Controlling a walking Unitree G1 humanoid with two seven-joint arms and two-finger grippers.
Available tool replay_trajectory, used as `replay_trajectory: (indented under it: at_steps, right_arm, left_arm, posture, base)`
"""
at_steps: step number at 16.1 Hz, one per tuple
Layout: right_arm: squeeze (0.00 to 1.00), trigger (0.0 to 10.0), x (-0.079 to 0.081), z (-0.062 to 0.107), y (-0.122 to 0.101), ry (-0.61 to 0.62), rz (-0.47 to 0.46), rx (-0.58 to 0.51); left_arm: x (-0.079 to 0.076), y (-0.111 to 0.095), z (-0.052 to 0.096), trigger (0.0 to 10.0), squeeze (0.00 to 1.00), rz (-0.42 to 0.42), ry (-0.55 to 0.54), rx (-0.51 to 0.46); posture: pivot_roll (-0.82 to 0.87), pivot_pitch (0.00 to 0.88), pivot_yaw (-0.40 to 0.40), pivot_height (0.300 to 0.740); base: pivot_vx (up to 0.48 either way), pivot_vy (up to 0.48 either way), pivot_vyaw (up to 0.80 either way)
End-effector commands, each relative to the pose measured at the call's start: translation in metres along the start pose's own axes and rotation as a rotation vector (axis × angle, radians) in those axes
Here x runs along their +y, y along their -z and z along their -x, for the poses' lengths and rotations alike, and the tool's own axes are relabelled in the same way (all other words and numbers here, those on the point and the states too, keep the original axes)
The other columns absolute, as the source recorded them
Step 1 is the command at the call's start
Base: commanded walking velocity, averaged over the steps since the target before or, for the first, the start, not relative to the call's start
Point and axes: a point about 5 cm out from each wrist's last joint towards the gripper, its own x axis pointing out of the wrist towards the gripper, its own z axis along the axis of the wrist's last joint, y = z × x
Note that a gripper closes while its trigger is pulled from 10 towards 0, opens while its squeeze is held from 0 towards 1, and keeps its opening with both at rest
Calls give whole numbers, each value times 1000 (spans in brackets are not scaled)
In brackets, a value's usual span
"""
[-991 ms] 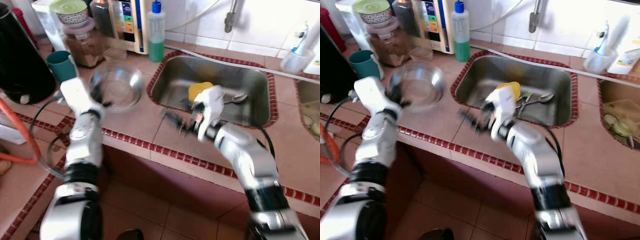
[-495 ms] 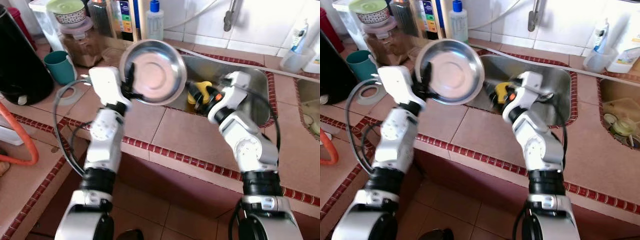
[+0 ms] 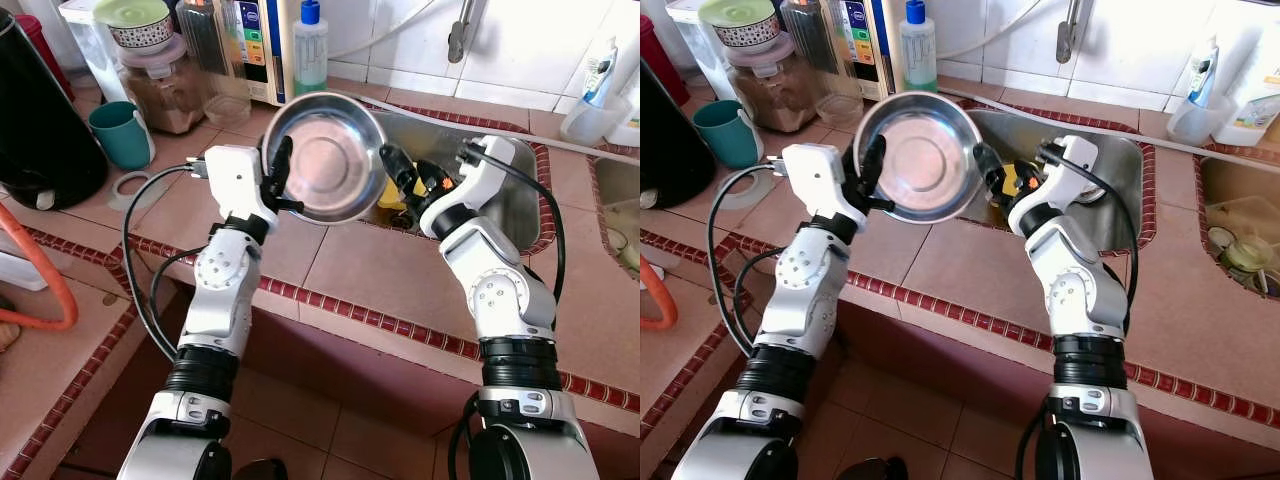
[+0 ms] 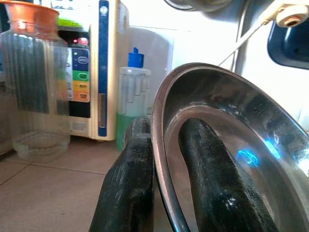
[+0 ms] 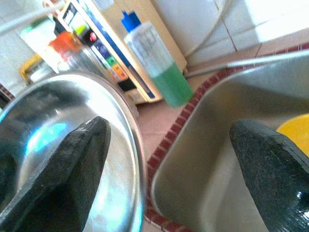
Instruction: Kitchen organization
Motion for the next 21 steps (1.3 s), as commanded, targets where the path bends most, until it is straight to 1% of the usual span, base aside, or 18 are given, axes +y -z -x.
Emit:
replay_trajectory:
  at_steps: [1,2,5,6,8,9,10,11,13,18,21]
  right_arm:
    - [0,10000,6,-2,-13,-25,-2,-64]
    - [0,10000,7,-2,-13,-36,-9,-67]
    - [0,10000,8,-1,-4,-42,9,-6]
    - [0,10000,9,-1,3,-55,19,34]
    - [0,10000,9,-1,6,-57,28,47]
    - [0,7725,9,-1,7,-53,28,50]
    - [0,0,7,-1,7,-42,23,52]
    - [0,0,5,-2,7,-31,23,51]
    - [0,0,2,-2,6,-13,30,44]
    - [0,0,-2,-1,3,31,28,19]
    - [0,0,-2,-1,2,36,29,12]
  left_arm:
    - [-3,-5,0,0,0,-11,12,-21]
    - [-4,-5,0,0,0,-7,15,-22]
    - [-8,-7,-1,0,0,5,26,-31]
    - [-11,-10,-2,0,0,17,39,-44]
    - [-15,-11,-2,0,0,31,57,-49]
    - [-18,-12,-2,0,0,36,75,-53]
    - [-23,-15,-1,0,0,50,99,-63]
    - [-27,-17,-1,0,0,56,118,-72]
    - [-29,-19,-1,0,0,63,132,-79]
    - [-27,-21,-1,0,0,63,133,-77]
    - [-27,-22,0,0,0,61,132,-77]
  posture:
    - [18,134,46,740]
    - [16,133,46,740]
    - [18,135,45,740]
    - [19,136,46,740]
    - [20,137,47,740]
    - [20,137,47,740]
    - [24,136,47,740]
    - [26,136,47,740]
    - [26,136,48,740]
    - [29,139,49,740]
    - [28,139,49,740]
  base:
    - [0,0,0]
    - [0,0,0]
    - [0,0,0]
    - [0,0,0]
    - [0,0,0]
    - [0,0,0]
    - [0,0,0]
    - [0,0,0]
    - [0,0,0]
    - [0,0,0]
    - [0,0,0]
